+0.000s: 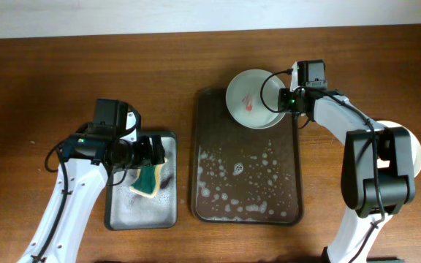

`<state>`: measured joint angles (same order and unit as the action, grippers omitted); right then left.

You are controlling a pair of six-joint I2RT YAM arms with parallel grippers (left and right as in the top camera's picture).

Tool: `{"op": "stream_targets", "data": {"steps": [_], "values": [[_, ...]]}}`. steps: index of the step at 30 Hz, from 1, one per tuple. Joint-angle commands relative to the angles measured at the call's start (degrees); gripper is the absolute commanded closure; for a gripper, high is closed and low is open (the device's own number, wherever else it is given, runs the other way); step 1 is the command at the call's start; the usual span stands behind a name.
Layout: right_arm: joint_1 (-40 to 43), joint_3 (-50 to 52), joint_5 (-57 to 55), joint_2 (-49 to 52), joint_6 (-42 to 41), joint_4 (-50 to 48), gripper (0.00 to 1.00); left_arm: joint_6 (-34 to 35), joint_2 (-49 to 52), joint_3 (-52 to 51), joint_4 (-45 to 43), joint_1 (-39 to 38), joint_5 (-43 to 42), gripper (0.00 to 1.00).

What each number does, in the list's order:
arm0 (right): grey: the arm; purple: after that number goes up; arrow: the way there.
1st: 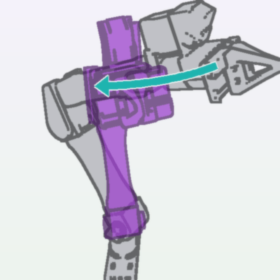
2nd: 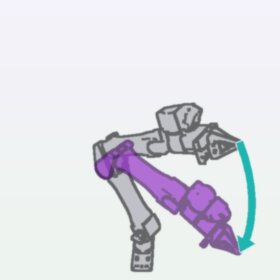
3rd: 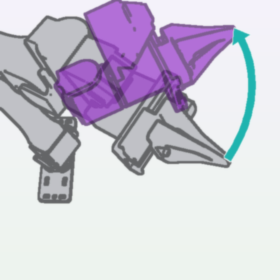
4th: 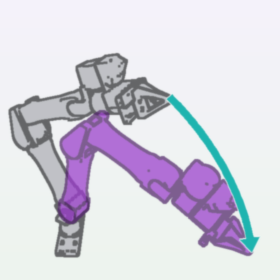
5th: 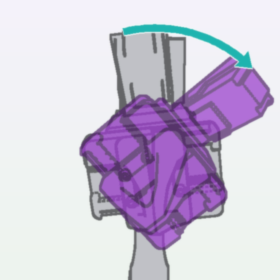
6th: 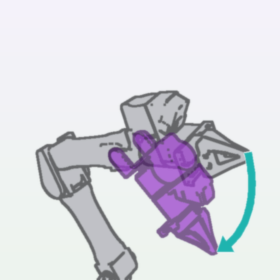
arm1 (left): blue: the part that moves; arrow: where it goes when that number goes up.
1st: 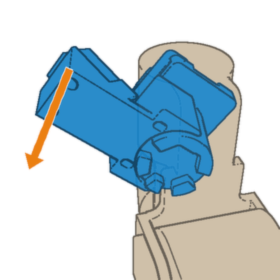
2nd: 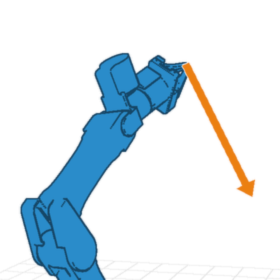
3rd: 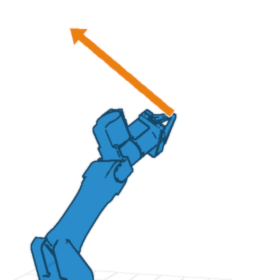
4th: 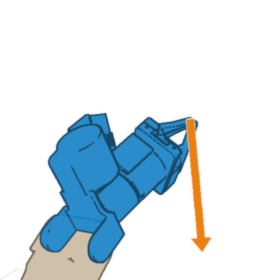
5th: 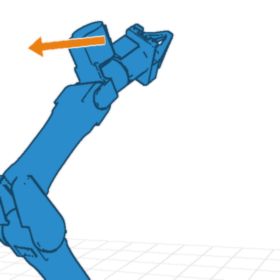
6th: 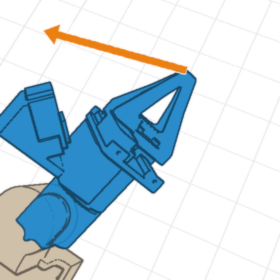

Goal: Clean dirty plates on tray and stack at the side
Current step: 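Grasp the last plate and drag it to the tray center, then grasp the sponge with the left gripper and lift it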

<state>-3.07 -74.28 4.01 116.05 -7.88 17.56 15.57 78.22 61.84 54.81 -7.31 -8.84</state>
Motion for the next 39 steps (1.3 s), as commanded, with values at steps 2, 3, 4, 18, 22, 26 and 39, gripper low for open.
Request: {"op": "stream_targets", "data": {"steps": [2, 3, 4, 18, 22, 26, 39], "values": [[0.00, 0.31, 0.28, -11.52, -0.98, 7.69, 0.96, -0.48, -0.55, 0.79, -0.04, 0.24, -0.59, 0.01], [-0.17, 0.31, 0.28, -15.10, -1.01, 10.51, 0.96, -0.48, -0.55, 0.79, -0.04, 0.24, -0.59, 0.01], [-0.42, 0.33, 0.50, -19.61, -1.05, 15.02, 0.96, -0.48, -0.55, 0.79, -0.04, 0.24, -0.59, 0.01], [-5.25, 21.31, 9.92, -26.97, -21.81, 24.92, 0.78, -0.48, -0.55, 0.79, -0.04, 0.24, -0.59, 0.01], [-5.57, 19.19, 12.15, -32.15, -9.18, 26.84, 0.37, -0.48, -0.55, 0.79, -0.04, 0.24, -0.59, 0.01], [-5.55, 14.05, 10.16, -43.50, 0.61, 30.23, 0.39, -0.42, -0.55, 0.79, -0.22, 0.24, -1.70, 0.00], [-5.55, 13.86, 10.38, -47.08, 0.59, 33.42, 0.39, 1.70, 11.54, -15.45, -17.18, -5.66, 12.92, 0.38]]}}
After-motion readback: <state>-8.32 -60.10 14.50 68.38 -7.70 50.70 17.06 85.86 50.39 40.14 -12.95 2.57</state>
